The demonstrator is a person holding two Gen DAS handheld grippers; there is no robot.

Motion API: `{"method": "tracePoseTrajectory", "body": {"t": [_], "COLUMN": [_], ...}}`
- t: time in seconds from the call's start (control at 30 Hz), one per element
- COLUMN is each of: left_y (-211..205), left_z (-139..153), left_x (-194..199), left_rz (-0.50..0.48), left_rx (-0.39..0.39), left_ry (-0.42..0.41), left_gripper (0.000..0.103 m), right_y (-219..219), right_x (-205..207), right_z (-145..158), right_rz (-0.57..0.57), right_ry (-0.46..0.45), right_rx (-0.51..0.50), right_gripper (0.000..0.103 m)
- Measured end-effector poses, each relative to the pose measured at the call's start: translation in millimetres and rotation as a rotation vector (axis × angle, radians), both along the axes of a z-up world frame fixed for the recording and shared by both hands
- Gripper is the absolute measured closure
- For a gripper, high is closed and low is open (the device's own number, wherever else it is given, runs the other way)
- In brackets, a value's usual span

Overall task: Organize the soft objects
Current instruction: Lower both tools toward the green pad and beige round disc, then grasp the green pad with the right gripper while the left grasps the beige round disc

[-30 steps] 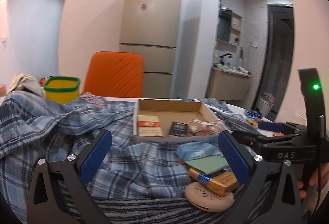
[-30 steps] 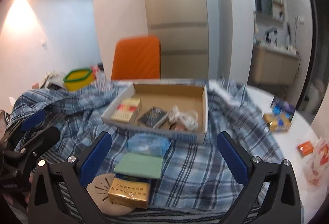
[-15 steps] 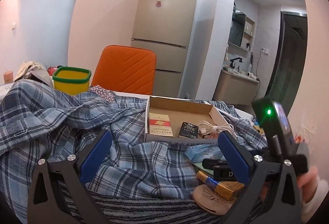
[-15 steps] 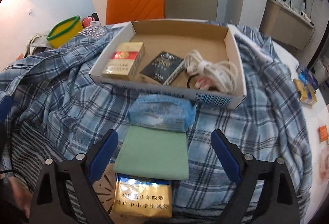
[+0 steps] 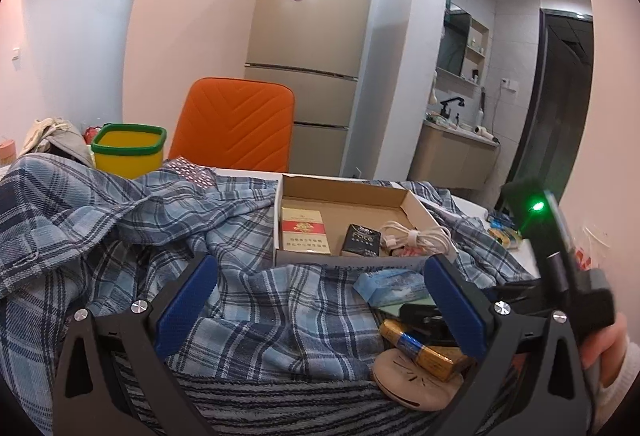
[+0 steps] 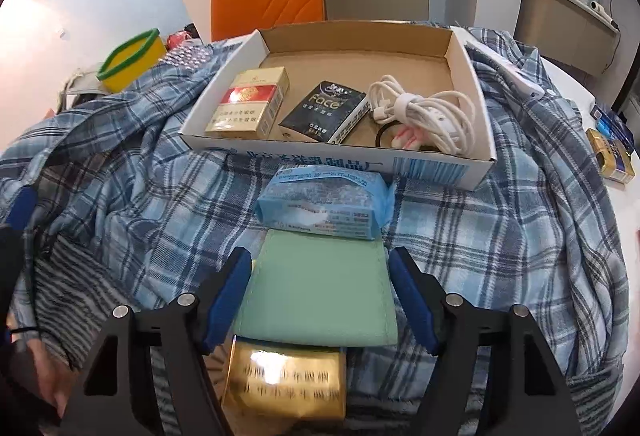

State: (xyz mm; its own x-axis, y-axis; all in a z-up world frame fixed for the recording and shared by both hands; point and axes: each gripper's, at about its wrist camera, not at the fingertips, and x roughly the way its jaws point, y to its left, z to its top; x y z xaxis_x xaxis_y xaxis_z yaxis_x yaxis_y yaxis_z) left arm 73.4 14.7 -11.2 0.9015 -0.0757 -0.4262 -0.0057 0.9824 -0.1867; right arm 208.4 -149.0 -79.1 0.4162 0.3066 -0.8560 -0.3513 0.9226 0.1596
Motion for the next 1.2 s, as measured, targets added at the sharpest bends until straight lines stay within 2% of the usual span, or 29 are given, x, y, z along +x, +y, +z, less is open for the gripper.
{"method": "tracePoseTrajectory", "body": {"t": [0.27,0.47,0.63,0.7,0.8,0.93,1.03,1.2], "left_y": [-27.8,-49.6,-73.3,-80.1,-85.2,-85.4,-90.3,-89.6], "left_z": [-12.8,-28.7,-37.2,-44.4,-52.4,-57.0,-67.5,-66.8], "left_x": [12.3,22.6,21.1,25.3,29.4,32.3,41.0,39.9], "left_rz": [-0.215,-0.339,-0.462,-0.482,-0.526,-0.526,-0.527,-0.524], "left_rx": [0.032,0.059,0.133,0.160,0.161,0.159,0.181,0.182], "left_ry": [0.160,0.281,0.327,0.374,0.428,0.460,0.525,0.518], "left_gripper": [0.000,0.000,0.000,0.000,0.007,0.012,0.019,0.025], "right_y": [-46.9,-76.7,-88.8,-91.8,-91.6,-90.6,-89.8,-92.9], "right_x": [-30.4,-47.4,-54.3,-55.0,-56.7,-60.1,-61.9,-63.2], "right_z": [21.1,33.2,40.3,43.6,46.4,49.1,49.2,51.3], "right_rz": [-0.017,-0.033,-0.053,-0.060,-0.053,-0.039,-0.030,-0.032], "right_ry": [-0.048,-0.083,-0.136,-0.152,-0.164,-0.180,-0.181,-0.192], "right_rx": [0.044,0.051,0.054,0.072,0.094,0.097,0.089,0.082], "right_gripper": [0.030,0.030,0.030,0.030,0.030,0.030,0.030,0.030]}}
